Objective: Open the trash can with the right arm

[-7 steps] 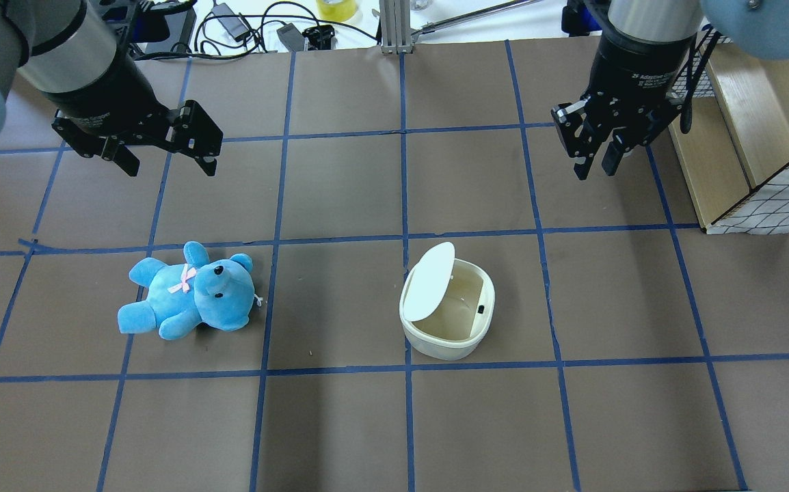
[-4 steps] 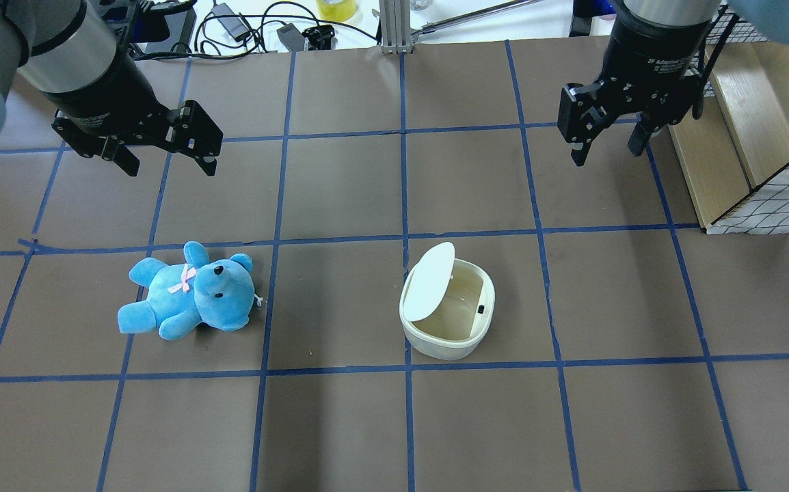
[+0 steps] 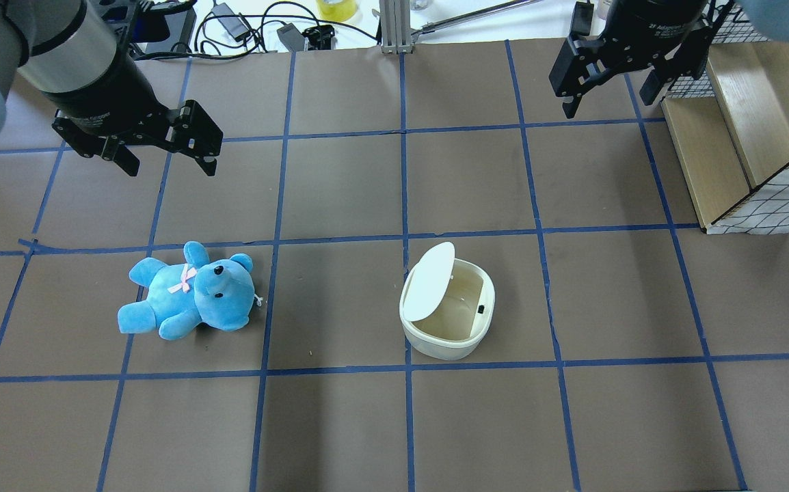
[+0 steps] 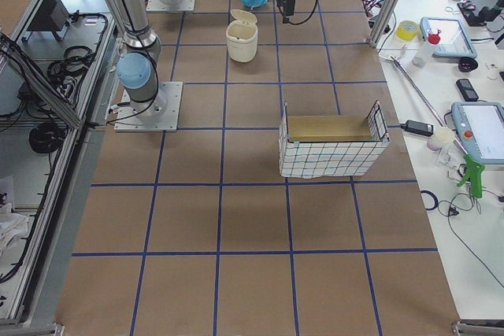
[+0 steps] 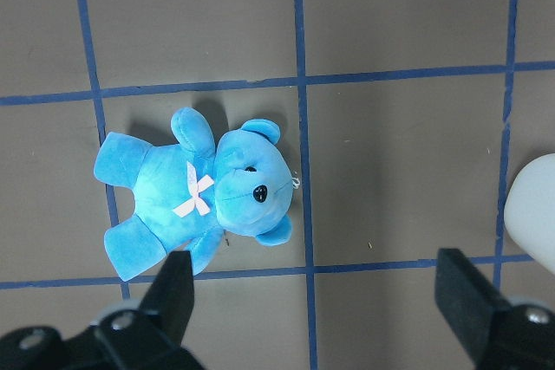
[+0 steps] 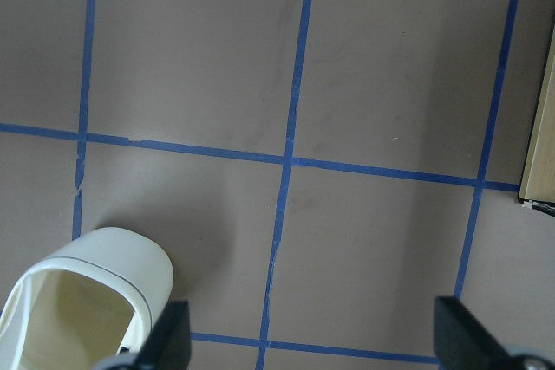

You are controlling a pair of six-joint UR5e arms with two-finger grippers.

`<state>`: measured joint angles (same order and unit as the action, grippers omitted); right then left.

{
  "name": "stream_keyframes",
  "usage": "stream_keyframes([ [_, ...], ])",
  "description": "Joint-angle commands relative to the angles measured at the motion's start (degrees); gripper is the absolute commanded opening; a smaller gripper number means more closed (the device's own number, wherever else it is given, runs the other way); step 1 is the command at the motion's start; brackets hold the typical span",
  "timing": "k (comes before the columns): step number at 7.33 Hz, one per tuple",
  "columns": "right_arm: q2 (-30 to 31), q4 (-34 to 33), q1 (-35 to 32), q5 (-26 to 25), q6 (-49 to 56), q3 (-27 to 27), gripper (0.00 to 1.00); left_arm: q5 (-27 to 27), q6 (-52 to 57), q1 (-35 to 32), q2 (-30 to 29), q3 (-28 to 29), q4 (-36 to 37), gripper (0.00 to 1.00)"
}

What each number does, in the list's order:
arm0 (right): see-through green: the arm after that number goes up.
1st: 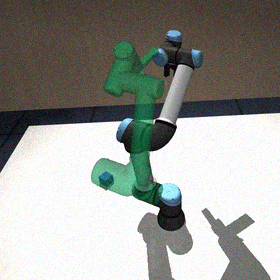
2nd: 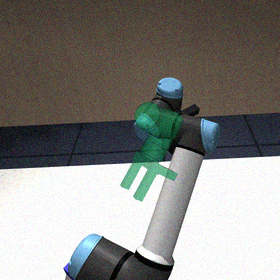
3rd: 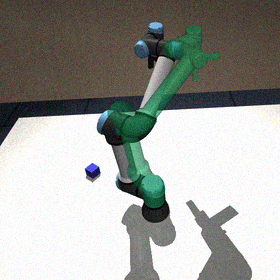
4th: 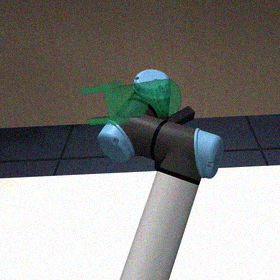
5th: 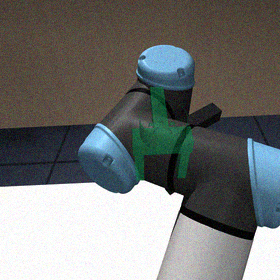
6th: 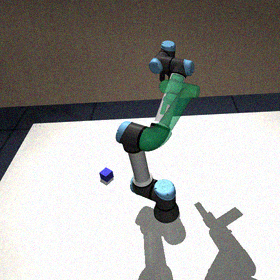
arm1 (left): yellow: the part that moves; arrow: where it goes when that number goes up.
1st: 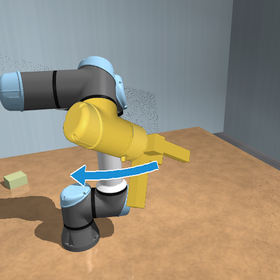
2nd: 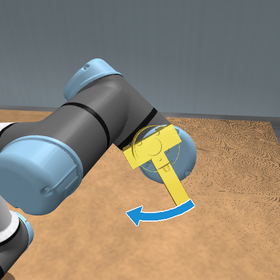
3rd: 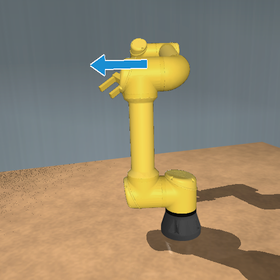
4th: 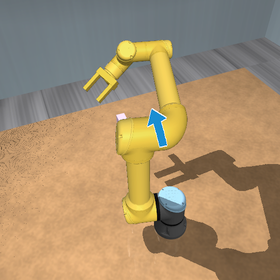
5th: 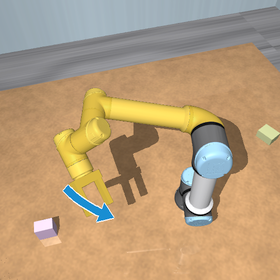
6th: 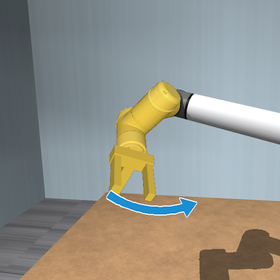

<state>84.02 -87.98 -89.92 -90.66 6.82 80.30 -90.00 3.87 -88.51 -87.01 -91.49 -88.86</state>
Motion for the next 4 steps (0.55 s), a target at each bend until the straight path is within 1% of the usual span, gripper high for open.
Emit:
stream_keyframes([
  [1, -0.09, -2.53, 0.09, 0.31, -2.24, 0.81, 1.00, 0.00, 0.00, 0.00, 0.00, 0.00, 0.00, 1.00],
  [2, 0.00, -5.15, -0.08, 0.31, -2.33, 1.08, 1.00, 0.00, 0.00, 0.00, 0.00, 0.00, 0.00, 1.00],
  [3, 0.00, -4.57, 0.00, 0.31, -2.42, 1.17, 1.00, 0.00, 0.00, 0.00, 0.00, 0.00, 0.00, 1.00],
  [4, -0.09, -2.39, 0.09, 1.70, -2.59, 1.26, 1.00, 0.00, 0.00, 0.00, 0.00, 0.00, 0.00, 1.00],
])
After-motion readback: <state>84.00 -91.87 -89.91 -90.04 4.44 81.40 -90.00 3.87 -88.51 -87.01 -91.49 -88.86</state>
